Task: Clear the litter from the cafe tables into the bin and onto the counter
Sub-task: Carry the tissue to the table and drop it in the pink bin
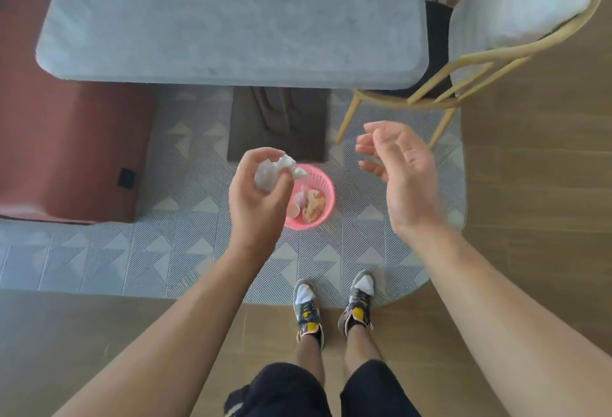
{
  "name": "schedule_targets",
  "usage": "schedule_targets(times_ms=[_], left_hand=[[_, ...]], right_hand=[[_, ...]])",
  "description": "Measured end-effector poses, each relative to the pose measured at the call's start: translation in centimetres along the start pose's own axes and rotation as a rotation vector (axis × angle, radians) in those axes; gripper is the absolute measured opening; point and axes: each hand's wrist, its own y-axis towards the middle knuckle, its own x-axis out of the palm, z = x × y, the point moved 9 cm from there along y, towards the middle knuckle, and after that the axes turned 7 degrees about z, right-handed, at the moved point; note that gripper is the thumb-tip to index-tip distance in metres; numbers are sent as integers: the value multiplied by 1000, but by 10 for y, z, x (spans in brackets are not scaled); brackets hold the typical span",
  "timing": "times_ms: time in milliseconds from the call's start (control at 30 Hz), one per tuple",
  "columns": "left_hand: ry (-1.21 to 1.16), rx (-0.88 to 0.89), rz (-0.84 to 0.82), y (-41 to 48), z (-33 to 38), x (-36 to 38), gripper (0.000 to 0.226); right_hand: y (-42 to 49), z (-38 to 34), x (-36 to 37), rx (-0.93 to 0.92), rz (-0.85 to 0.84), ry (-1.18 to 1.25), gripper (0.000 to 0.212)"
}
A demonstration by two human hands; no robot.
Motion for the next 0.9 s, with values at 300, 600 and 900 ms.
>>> schedule_targets(times_ms=[300, 600, 900], left_hand=[[109, -112, -49, 18, -186, 71, 27], [179, -338, -94, 11, -380, 133, 26], [176, -475, -84, 22, -452, 165, 47]], right_hand=[[73, 190, 0, 92, -10, -41, 20], [116, 380, 3, 219, -14, -71, 15], [138, 443, 5, 254, 19, -97, 14]])
